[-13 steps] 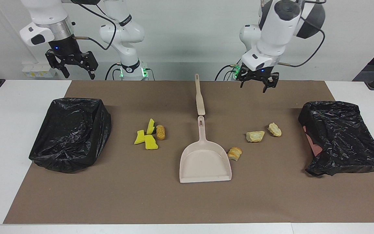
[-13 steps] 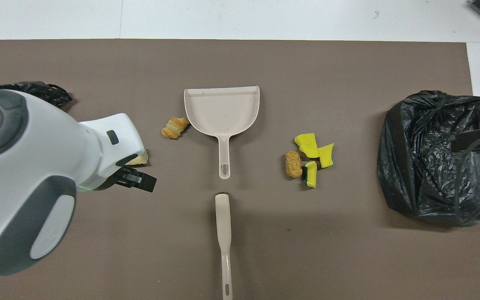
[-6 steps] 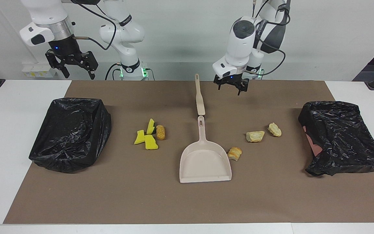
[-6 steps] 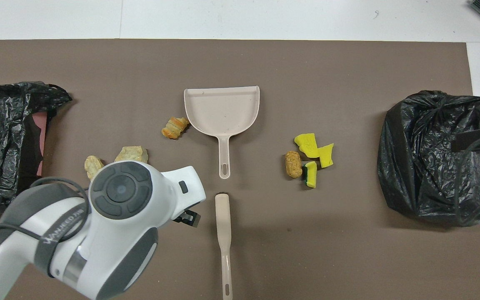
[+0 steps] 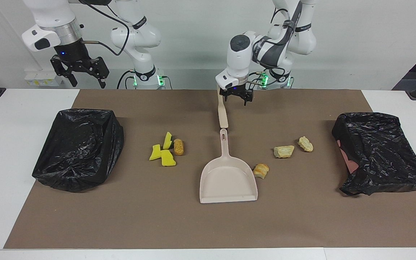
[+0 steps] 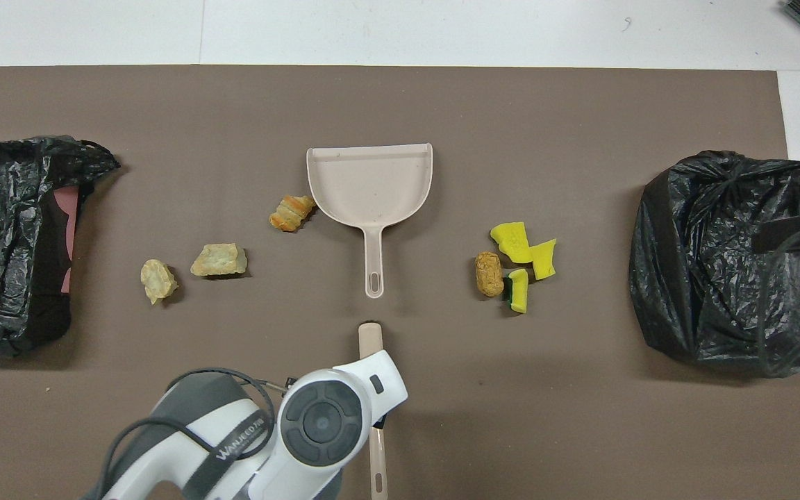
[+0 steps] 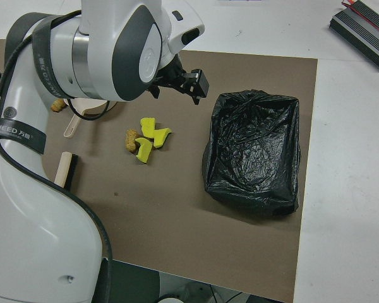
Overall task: Sweep and dump trash in bin
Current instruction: 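Reach the left gripper down to the beige brush handle, then grasp the brush handle with the left gripper and lift it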
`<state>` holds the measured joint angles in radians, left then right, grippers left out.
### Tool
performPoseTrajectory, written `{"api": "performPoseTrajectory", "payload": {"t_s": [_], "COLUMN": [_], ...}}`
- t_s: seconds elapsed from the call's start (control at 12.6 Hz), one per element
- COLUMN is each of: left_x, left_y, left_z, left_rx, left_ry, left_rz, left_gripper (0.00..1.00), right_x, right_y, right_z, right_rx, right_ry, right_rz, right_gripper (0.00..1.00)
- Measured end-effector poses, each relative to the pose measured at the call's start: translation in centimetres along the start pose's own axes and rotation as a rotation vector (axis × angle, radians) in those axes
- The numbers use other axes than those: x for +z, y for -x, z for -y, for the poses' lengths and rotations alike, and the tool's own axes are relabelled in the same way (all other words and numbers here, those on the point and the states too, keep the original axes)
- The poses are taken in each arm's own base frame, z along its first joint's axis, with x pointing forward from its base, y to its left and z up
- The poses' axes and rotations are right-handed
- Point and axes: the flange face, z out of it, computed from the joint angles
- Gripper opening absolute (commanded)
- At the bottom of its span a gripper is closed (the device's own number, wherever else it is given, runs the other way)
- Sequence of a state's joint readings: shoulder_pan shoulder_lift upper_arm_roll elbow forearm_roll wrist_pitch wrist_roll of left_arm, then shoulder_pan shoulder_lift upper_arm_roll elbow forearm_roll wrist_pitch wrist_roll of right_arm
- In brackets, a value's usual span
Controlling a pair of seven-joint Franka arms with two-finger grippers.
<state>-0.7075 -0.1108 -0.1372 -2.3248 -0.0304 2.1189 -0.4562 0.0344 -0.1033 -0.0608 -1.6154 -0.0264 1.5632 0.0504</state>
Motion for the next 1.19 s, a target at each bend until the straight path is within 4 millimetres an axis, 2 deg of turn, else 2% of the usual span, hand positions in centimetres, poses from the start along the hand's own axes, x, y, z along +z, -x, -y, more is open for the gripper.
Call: {"api": "performPoseTrajectory", "payload": {"t_s": [0.16, 0.48, 1.11, 1.19], "left_x": [1.4, 1.6, 3.1, 3.2], "left_y": [1.6, 4.4, 5.0, 5.1], "left_z": [-2.8, -6.9, -6.6, -6.6], "left_rx": [-0.020, -0.097, -0.152, -0.153], "left_ry": [-0.002, 0.015, 0.056, 0.056], "left_rz": [-0.006, 0.004, 0.038, 0.039], "left_gripper": [1.00, 1.00, 1.00, 0.94], "right_x": [0.0, 0.0, 0.4, 0.5], "right_y": [0.0, 0.0, 0.2, 0.4], "right_z": [0.0, 0.0, -0.6, -0.6], "right_rx": [0.000, 0.000, 0.011, 0.011], "right_ry": [0.000, 0.000, 0.001, 0.001], "right_rz": [0.000, 0.000, 0.020, 0.034], "right_gripper": [1.00, 1.00, 1.00, 1.00]}}
